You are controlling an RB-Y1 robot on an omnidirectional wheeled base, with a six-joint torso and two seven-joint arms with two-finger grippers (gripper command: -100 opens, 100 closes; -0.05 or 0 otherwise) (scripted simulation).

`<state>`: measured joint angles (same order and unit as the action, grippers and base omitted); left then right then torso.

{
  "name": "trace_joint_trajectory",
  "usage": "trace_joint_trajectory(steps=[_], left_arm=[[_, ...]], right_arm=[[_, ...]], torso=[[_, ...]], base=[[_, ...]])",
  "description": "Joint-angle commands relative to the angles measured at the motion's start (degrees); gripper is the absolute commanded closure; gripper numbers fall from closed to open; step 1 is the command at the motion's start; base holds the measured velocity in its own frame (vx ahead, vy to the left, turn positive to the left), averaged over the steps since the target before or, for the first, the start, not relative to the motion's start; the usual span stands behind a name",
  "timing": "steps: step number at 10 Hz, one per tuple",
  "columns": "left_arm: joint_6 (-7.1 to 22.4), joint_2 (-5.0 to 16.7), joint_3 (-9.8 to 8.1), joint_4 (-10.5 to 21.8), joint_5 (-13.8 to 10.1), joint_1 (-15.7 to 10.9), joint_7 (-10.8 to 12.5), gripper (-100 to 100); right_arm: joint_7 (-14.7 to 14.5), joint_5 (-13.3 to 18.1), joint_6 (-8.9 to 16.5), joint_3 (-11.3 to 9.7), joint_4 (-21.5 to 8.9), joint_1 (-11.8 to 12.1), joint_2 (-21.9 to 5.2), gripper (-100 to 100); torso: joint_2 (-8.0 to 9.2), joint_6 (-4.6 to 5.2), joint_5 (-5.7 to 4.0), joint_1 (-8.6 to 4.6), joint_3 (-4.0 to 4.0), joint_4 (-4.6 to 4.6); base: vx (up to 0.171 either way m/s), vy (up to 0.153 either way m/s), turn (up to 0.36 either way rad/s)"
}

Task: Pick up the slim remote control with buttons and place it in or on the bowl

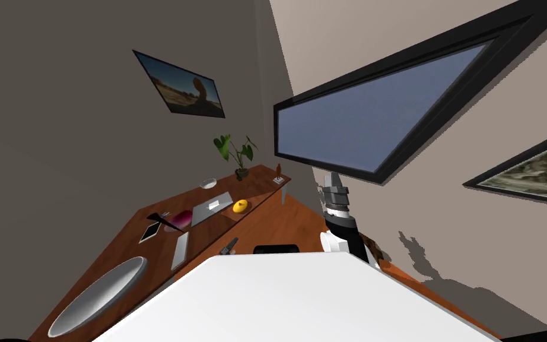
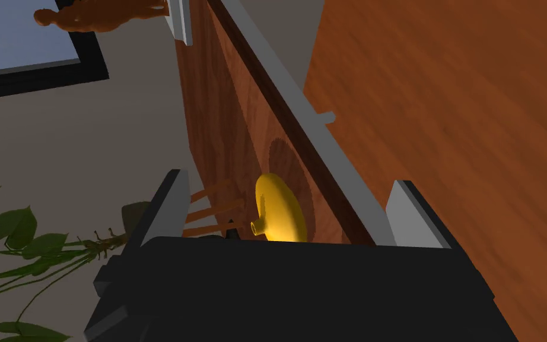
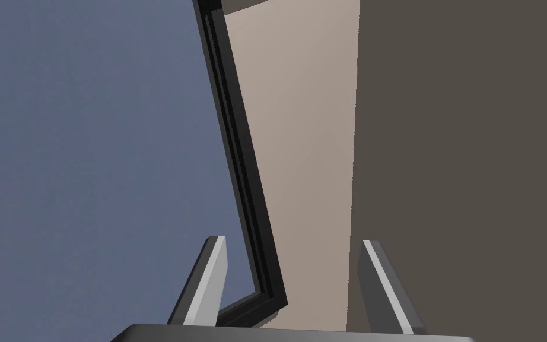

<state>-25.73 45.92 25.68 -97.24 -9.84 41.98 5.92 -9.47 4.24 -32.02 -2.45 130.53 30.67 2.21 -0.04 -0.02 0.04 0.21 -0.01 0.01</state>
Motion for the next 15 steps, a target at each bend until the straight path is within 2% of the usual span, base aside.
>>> trace_joint_trajectory(steps=[1, 2, 3, 5, 6, 9, 10, 11, 12, 13, 15], left_arm=[[0.8, 0.7, 1.13, 1.6, -0.6, -0.1, 0.7, -100], [1.1, 2.4, 3.3, 3.1, -1.7, 0.6, 1.7, -100], [1.1, 2.4, 3.3, 4.4, -1.7, 0.6, 1.7, -100], [1.5, 5.6, 7.49, 10.0, -4.0, 2.0, 3.6, -100], [1.5, 5.6, 7.66, 10.0, -4.0, 2.0, 3.6, -100], [1.9, 10.0, 13.76, 18.0, -7.1, 4.0, 6.4, -100], [1.9, 11.3, 15.58, 19.6, -8.0, 4.5, 7.2, -100], [1.9, 11.3, 16.01, 20.5, -8.0, 4.5, 7.2, -100], [1.9, 12.6, 17.93, 22.8, -8.9, 5.1, 8.0, -100], [1.9, 12.6, 17.93, 22.8, -8.9, 5.1, 8.0, -100], [1.9, 14.8, 21.42, 26.7, -10.6, 6.0, 9.4, -100]], right_arm=[[0.0, 0.0, 0.0, 0.0, 0.0, 0.0, 0.0, 0], [0.0, 0.0, 0.0, 0.0, 0.0, 0.0, 0.0, 0], [0.0, 0.0, 0.0, 0.0, 0.0, 0.0, 0.0, 0], [0.0, 0.0, 0.0, 0.0, 0.0, 0.0, 0.0, 0], [0.0, 0.0, 0.0, 0.0, 0.0, 0.0, 0.0, 0], [0.0, 0.0, 0.0, 0.0, 0.0, 0.0, 0.0, 0], [0.0, 0.0, 0.0, 0.0, 0.0, 0.0, 0.0, 0], [0.0, 0.0, 0.0, 0.0, 0.0, 0.0, 0.0, 0], [0.0, 0.0, 0.0, 0.0, 0.0, 0.0, 0.0, 0], [0.0, 0.0, 0.0, 0.0, 0.0, 0.0, 0.0, 0], [0.0, 0.0, 0.0, 0.0, 0.0, 0.0, 0.0, 0]], torso=[[0.0, 0.0, 0.0, 0.0, 0.0, 0.0], [-0.01, -0.04, 0.0, -0.01, 0.0, 0.0], [-0.02, 0.01, 0.01, 0.01, -0.01, 0.0], [-0.05, 0.0, 0.0, 0.01, -0.02, -0.01], [-0.04, 0.0, 0.01, 0.04, -0.02, -0.01], [-0.07, -0.01, 0.01, 0.08, -0.04, -0.01], [-0.1, 0.01, 0.02, 0.12, -0.05, -0.01], [-0.12, -0.02, 0.03, 0.17, -0.06, -0.02], [-0.11, -0.09, 0.03, 0.12, -0.06, -0.01], [-0.1, -0.04, 0.02, 0.1, -0.05, -0.01], [-0.1, -0.03, 0.01, 0.07, -0.05, -0.01]], base=[[-0.003, 0.014, -0.186], [-0.003, 0.012, -0.334], [-0.001, 0.017, -0.157], [0.005, 0.014, -0.372], [0.002, 0.029, -0.159], [0.011, 0.03, -0.396], [0.018, 0.048, -0.411], [0.007, 0.047, -0.071], [0.006, 0.039, -0.177], [0.004, 0.032, -0.136], [0.008, 0.045, -0.302]])
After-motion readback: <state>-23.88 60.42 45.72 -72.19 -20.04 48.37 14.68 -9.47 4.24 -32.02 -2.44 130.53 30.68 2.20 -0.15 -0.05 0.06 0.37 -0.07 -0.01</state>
